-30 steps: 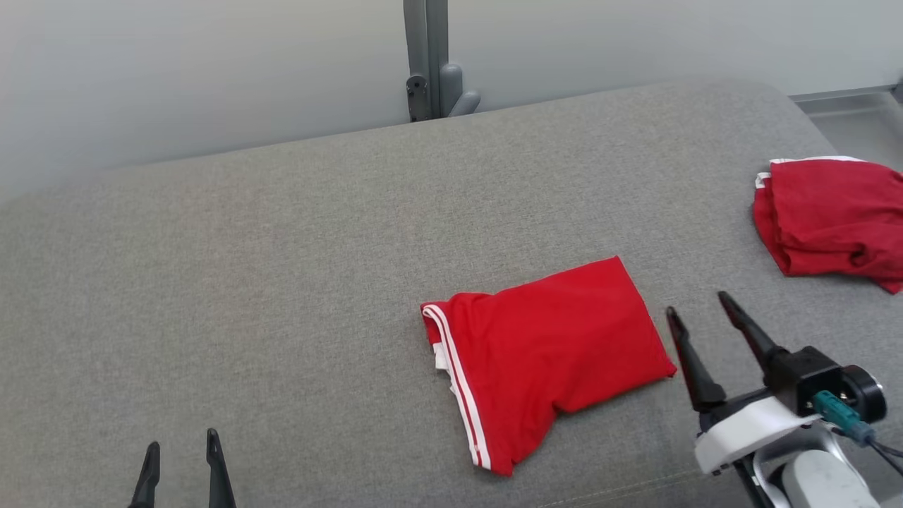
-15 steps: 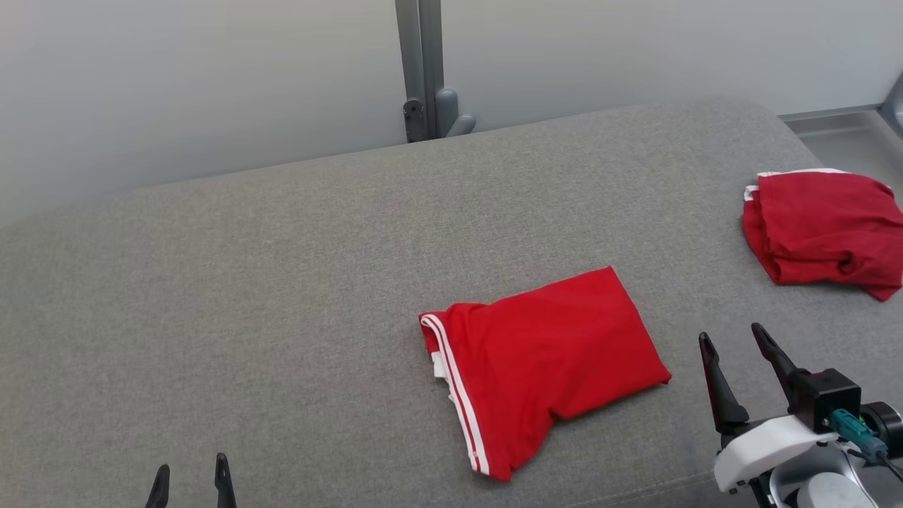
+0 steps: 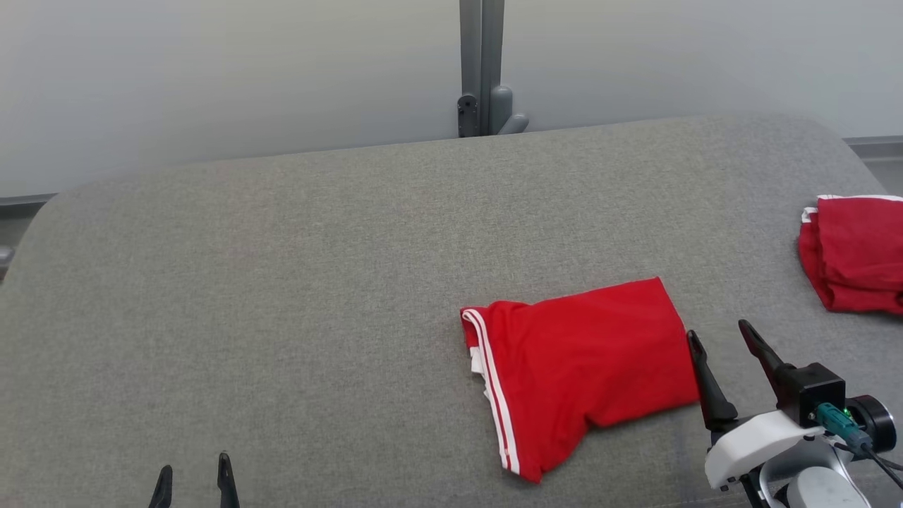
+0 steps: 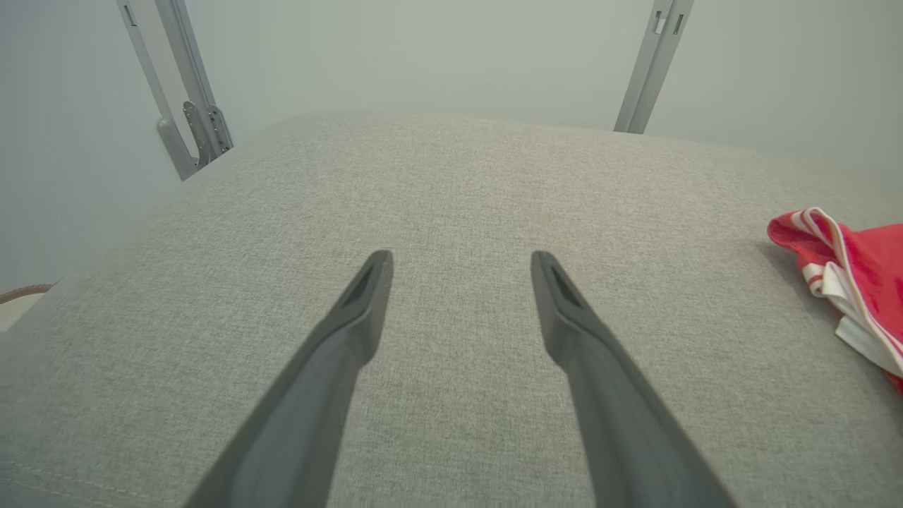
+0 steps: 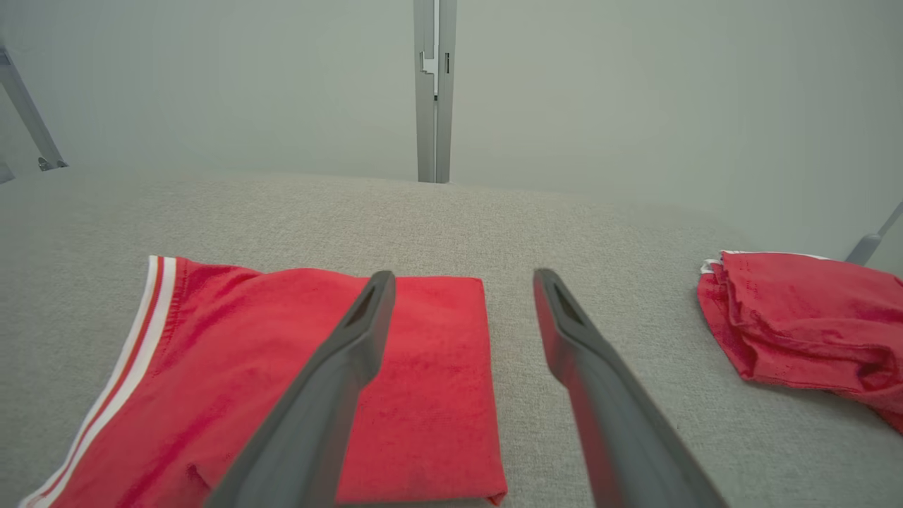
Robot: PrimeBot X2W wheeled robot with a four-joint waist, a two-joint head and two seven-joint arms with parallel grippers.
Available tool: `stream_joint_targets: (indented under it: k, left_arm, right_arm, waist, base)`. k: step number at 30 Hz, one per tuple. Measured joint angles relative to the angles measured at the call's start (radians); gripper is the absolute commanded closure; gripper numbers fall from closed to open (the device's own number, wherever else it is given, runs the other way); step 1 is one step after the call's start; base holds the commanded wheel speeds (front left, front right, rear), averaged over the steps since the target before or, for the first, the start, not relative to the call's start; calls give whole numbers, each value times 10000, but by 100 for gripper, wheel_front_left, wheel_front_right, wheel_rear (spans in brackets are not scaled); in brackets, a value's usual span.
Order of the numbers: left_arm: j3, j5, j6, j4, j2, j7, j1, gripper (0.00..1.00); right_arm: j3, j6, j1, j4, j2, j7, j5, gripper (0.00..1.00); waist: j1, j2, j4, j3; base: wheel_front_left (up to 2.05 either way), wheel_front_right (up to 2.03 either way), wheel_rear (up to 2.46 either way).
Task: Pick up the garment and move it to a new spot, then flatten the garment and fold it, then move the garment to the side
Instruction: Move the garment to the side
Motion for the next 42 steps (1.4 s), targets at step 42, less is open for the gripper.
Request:
stream_joint_targets:
  k: [42]
  left_arm:
    - [-382, 94, -4, -481, 0, 2, -1013, 0]
  right_arm:
    - [1843, 2, -3360, 2940, -1476, 4537, 3106, 0]
  waist:
    - [0, 0, 638, 2147]
  base:
    - [0, 0, 0]
